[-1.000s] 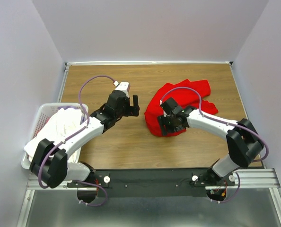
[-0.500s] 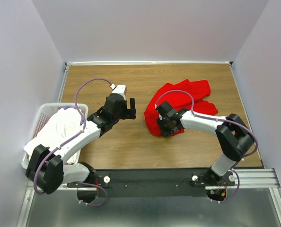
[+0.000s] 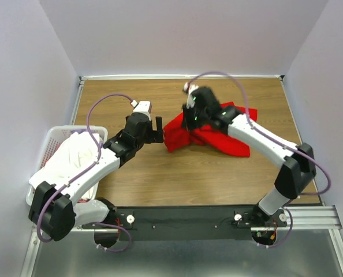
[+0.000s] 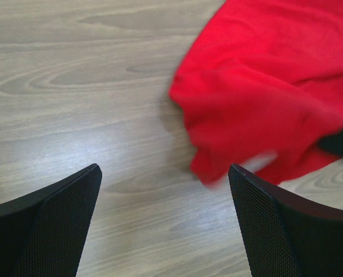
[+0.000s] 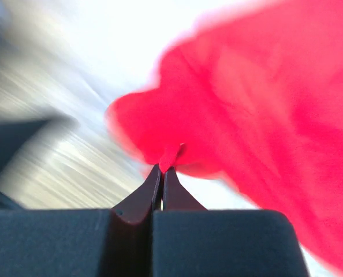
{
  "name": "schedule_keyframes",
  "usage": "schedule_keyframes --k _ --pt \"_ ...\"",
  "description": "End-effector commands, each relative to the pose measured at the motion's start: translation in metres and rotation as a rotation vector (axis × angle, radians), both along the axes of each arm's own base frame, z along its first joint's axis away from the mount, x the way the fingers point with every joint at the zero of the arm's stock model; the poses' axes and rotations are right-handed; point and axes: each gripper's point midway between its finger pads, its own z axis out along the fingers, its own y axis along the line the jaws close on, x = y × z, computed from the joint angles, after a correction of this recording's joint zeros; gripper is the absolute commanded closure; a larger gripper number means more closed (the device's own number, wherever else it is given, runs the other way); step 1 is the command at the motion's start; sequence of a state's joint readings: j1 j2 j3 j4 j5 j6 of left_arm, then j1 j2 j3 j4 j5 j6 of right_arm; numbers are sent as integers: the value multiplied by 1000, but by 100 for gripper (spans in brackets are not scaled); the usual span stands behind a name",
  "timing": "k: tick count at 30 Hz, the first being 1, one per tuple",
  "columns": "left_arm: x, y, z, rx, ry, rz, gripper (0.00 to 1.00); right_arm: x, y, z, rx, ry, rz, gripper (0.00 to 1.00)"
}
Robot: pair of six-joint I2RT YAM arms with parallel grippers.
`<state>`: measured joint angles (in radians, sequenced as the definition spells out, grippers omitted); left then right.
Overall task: Fold and stack the t-shirts
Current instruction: Flatten the tshirt out
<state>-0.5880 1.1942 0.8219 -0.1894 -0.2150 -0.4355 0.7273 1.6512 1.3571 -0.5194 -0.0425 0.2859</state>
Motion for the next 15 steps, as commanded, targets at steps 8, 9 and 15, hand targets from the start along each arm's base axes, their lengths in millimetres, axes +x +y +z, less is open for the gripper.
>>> schedule_keyframes --k 8,9,15 --pt "3 46 82 -54 -200 210 2 -1 38 154 493 16 161 99" --pt "1 51 82 -57 -204 237 2 -9 43 142 507 84 174 99" --pt "-11 63 73 -81 -204 275 4 -85 71 76 486 374 371 79"
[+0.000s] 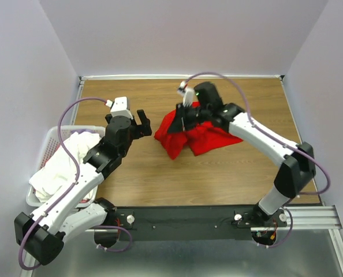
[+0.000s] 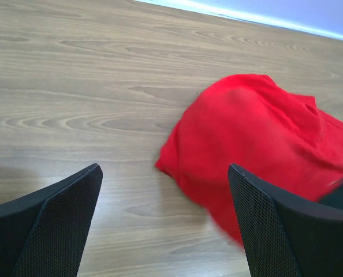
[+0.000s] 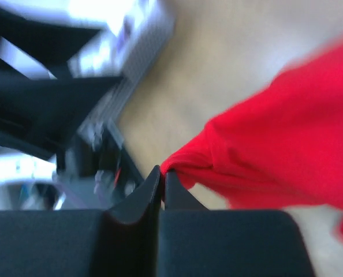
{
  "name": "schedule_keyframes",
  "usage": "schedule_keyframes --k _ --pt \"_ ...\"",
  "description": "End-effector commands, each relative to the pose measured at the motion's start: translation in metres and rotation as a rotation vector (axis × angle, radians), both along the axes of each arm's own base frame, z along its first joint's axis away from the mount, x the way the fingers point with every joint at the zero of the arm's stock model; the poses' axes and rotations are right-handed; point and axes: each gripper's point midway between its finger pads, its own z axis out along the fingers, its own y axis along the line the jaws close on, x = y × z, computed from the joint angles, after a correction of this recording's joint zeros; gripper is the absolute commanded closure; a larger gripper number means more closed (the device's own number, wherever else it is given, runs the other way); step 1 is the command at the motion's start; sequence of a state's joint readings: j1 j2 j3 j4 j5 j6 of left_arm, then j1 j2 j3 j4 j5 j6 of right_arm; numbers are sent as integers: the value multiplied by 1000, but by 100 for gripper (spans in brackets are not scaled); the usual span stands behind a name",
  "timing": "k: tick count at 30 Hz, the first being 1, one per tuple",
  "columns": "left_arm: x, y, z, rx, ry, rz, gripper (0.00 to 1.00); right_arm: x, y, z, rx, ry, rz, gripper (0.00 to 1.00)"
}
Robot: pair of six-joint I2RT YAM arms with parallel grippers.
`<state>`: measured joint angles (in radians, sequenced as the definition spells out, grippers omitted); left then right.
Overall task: Fold and stack the t-shirts
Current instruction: Flatten the tshirt out
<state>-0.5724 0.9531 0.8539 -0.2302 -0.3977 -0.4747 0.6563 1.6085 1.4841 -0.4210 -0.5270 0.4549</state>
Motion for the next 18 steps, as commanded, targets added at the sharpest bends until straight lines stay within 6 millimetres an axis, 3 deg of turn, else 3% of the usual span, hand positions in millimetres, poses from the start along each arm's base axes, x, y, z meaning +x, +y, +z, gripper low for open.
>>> schedule_keyframes --k 1,4,6,8,9,13,14,18 --pt "-6 17 -19 2 34 72 4 -69 20 -33 14 226 247 73" --pt "-7 9 -32 10 70 34 4 -64 9 -36 -28 169 184 55" --pt "-8 2 -45 18 107 -3 4 -40 -11 -50 -118 108 47 52" --pt "-9 -9 -59 23 154 -50 4 -11 -48 -65 -190 106 -122 52" --pt "-10 -12 -64 21 169 -66 4 0 -74 -80 -225 140 -214 52" --pt "-16 -25 -91 17 255 -129 4 17 -130 -123 -357 169 -407 58" --pt "-17 -27 -102 25 286 -137 4 13 -140 -140 -396 198 -422 60" --pt "-26 -38 -130 33 379 -197 7 5 -152 -176 -452 265 -433 76"
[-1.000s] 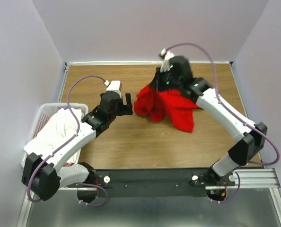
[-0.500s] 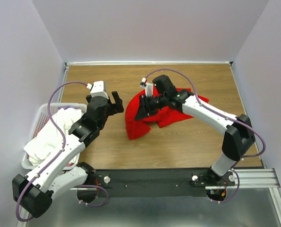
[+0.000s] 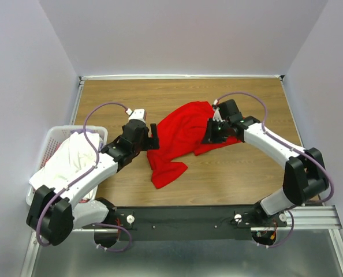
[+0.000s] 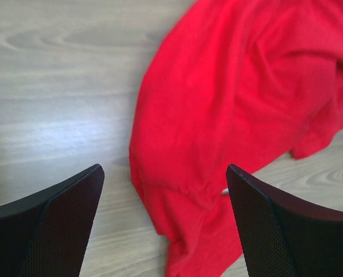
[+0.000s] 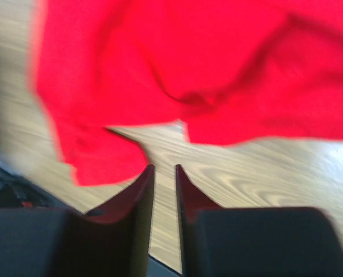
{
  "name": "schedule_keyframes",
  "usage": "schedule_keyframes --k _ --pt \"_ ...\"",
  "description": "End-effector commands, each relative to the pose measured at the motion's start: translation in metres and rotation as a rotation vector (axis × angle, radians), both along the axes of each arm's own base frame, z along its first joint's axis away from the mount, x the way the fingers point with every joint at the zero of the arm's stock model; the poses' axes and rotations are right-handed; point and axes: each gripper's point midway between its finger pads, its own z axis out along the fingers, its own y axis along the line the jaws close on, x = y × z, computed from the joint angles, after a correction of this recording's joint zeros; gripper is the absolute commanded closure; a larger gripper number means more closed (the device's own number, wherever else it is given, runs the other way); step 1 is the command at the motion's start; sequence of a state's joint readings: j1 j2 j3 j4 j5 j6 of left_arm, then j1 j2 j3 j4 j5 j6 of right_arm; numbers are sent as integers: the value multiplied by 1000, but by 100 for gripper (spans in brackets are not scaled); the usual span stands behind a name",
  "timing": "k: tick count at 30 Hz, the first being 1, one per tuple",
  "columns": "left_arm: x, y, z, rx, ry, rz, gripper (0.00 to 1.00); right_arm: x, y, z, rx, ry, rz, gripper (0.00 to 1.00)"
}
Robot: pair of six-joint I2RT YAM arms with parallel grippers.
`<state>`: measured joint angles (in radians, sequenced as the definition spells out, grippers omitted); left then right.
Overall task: Fold and stack the t-shirts
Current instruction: Flatten the tshirt out
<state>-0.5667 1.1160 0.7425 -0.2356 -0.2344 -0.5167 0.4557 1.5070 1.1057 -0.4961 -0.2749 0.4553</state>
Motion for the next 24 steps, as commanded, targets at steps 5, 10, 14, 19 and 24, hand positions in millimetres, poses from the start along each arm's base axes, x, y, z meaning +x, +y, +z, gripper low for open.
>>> schedule_keyframes --k 5,10,14,19,24 --pt "-18 -14 -52 -14 175 -59 9 4 -26 -62 -103 70 -107 82" --pt "-22 -7 -68 -16 197 -8 9 20 -45 -86 -98 95 -214 87" --pt "-25 -4 -74 -20 201 10 9 24 -74 -101 -91 139 -313 93" --pt "-24 -2 -75 -14 198 21 11 20 -129 -116 -65 222 -500 97" --pt "-22 -2 -73 -13 189 21 13 24 -154 -105 0 220 -585 97"
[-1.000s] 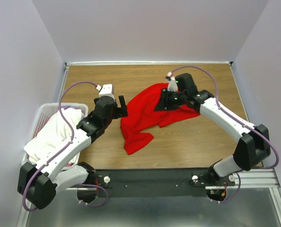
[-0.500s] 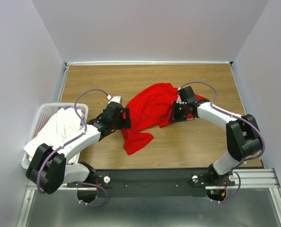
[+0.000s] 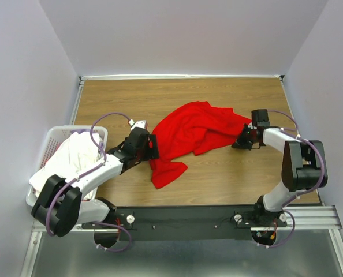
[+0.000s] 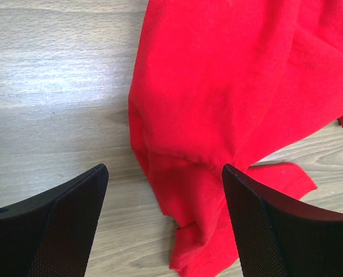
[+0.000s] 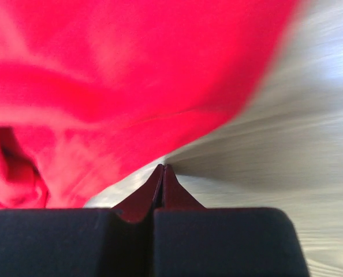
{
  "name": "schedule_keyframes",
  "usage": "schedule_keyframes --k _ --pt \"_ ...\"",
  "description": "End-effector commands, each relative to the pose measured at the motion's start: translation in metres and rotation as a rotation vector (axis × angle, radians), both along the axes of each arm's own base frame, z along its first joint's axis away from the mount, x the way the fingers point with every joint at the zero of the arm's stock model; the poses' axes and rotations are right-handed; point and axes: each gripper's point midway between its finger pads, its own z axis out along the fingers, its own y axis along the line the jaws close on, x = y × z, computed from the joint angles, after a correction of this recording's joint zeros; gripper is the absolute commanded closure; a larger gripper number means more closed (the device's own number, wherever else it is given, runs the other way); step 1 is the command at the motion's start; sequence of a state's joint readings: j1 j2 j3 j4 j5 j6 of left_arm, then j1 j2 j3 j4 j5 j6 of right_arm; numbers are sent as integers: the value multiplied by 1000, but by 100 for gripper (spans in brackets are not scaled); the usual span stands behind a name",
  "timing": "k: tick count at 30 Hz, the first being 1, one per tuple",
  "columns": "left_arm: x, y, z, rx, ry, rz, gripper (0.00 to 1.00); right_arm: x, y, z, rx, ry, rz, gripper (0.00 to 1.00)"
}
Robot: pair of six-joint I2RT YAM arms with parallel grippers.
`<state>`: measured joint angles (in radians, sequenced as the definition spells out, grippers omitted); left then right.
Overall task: Fold and stack the t-shirts
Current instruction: Flatten the tshirt out
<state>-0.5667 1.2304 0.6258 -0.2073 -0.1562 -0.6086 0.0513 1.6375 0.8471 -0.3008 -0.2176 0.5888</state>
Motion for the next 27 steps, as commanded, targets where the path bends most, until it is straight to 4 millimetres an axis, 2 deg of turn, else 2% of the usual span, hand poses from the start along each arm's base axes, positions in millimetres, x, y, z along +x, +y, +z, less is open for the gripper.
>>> schedule_keyframes --k 1,3,7,10,13,16,19,21,24,25,27 --pt "6 0 5 -10 -31 22 13 2 -6 13 38 -39 -14 97" --pt "7 0 6 -9 -34 20 13 7 10 32 114 -93 43 95" --pt "10 0 7 -2 -41 19 13 11 38 52 193 -151 127 92" --pt "12 -1 6 5 -40 13 14 13 58 53 246 -158 170 91" --pt "14 -3 6 7 -40 6 13 12 83 43 263 -127 217 91" --pt "16 -4 7 7 -41 3 13 15 90 28 260 -96 220 91" --pt "17 -4 8 7 -45 3 13 18 84 7 221 -53 184 92" --pt "16 -4 8 12 -44 2 13 21 70 -4 175 -39 141 94" --pt "15 -2 10 14 -51 0 14 26 26 -17 102 -23 2 98" --pt "14 -1 10 18 -48 3 15 18 11 -24 89 3 -40 99" --pt "12 2 9 18 -49 9 18 15 -43 -28 70 17 -203 99"
